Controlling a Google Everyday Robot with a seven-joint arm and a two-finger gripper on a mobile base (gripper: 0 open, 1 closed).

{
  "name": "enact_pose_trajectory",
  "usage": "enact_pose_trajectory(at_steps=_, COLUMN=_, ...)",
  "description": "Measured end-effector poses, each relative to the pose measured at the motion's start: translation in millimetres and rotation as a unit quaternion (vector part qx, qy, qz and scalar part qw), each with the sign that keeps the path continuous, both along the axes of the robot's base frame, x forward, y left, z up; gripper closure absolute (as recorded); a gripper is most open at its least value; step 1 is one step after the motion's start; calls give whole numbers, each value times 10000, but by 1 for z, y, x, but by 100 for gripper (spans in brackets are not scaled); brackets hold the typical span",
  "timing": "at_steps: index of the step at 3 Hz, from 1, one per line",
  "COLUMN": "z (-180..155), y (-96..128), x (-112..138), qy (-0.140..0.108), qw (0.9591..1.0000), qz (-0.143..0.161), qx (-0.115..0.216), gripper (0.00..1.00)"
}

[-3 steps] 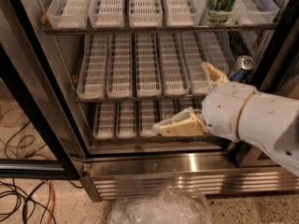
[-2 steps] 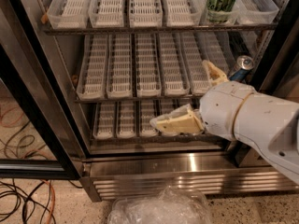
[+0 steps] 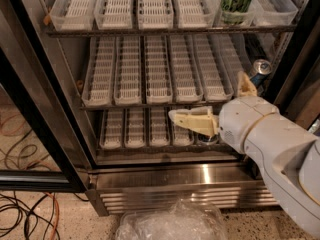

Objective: Pick green can from top shelf of fridge

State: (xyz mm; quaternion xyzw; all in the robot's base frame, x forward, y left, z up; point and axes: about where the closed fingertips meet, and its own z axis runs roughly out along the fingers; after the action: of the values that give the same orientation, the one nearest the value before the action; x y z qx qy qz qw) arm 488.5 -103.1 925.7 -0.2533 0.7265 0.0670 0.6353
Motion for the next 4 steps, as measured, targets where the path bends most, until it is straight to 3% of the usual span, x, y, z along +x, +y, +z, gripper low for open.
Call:
enact_pose_trajectory(at_steps=1, z=-10, y=-62, x=6, qy=-50, qw=9952, qz=-881, qx=428, gripper=0)
enact_pose_trajectory(at_steps=2, z=-24, y=-104, x=-3, qy=-192, qw=9827, qz=-1626, qx=868, gripper=0)
enact_pose_trajectory(at_steps=3, z=-24, y=-104, x=-3, qy=-193, qw=9827, qz=-1625, qx=868, gripper=0)
enact_pose_trajectory(at_steps=4, z=-14, y=-97, x=-8, qy=-351, qw=9826, qz=-1547, qx=967, gripper=0)
